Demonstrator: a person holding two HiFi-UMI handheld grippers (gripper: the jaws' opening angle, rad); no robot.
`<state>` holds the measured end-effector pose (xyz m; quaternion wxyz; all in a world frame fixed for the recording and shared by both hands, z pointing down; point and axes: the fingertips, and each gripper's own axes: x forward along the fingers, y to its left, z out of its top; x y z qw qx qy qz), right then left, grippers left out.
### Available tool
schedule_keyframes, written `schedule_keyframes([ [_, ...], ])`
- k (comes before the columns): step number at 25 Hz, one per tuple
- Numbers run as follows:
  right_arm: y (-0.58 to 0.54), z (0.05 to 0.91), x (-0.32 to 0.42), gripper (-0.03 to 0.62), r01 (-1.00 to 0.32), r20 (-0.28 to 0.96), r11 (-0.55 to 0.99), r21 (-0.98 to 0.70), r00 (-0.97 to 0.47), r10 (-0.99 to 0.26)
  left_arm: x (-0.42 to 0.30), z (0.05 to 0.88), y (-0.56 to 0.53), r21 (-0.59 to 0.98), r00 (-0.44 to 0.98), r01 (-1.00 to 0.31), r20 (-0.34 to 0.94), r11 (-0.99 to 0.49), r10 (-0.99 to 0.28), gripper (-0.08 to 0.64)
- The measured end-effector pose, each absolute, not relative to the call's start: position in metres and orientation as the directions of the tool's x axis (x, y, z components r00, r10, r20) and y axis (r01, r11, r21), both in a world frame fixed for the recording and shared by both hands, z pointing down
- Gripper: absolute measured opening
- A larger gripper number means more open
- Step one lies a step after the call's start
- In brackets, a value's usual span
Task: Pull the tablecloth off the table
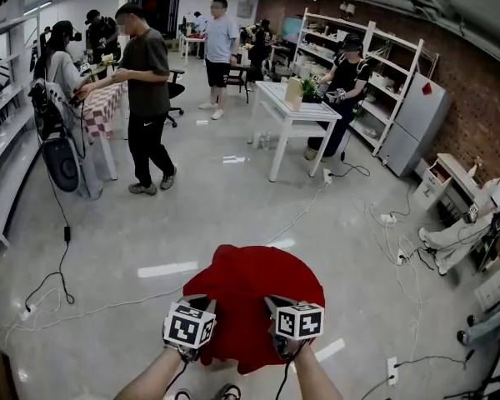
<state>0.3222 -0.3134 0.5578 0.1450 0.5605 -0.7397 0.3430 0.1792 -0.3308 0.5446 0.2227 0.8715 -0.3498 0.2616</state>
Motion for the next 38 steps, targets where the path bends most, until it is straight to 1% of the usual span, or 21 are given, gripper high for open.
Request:
schedule_keyframes([
  [9, -0.312, 0.52, 0.322, 0.026, -0.927, 0.539, 0.09, -0.365, -0.289, -0.791, 0.177, 0.51, -0.336, 0.215, 0.648, -0.722, 0.543, -0.658, -0.534, 0.018],
  [15, -0.308, 0.487, 0.319, 0.026, -0.928, 0.487, 0.108, -0.356, -0.283, -0.827, 0.173, 0.483, -0.339, 0.224, 0.663, -0.724, 0.485, -0.653, -0.57, 0.018],
  [21, -0.303, 0.452, 0.316, 0.026, -0.93, 0.442, 0.103, -0.352, -0.262, -0.858, 0.164, 0.453, -0.337, 0.195, 0.658, -0.734, 0.44, -0.65, -0.611, 0.018],
  [24, -0.298, 0.436, 0.314, 0.026, -0.941, 0.427, 0.098, -0.324, -0.238, -0.872, 0.158, 0.438, -0.334, 0.185, 0.659, -0.737, 0.411, -0.65, -0.63, 0.018],
  [27, -0.294, 0.415, 0.306, 0.026, -0.936, 0.389, 0.109, -0.334, -0.242, -0.889, 0.151, 0.422, -0.333, 0.184, 0.66, -0.742, 0.368, -0.645, -0.655, 0.018],
  [32, -0.29, 0.385, 0.292, 0.026, -0.946, 0.349, 0.12, -0.3, -0.226, -0.909, 0.137, 0.396, -0.333, 0.167, 0.661, -0.745, 0.312, -0.646, -0.682, 0.018],
  [38, -0.277, 0.346, 0.272, 0.026, -0.933, 0.271, 0.139, -0.333, -0.235, -0.933, 0.116, 0.363, -0.324, 0.16, 0.679, -0.733, 0.232, -0.662, -0.696, 0.018],
])
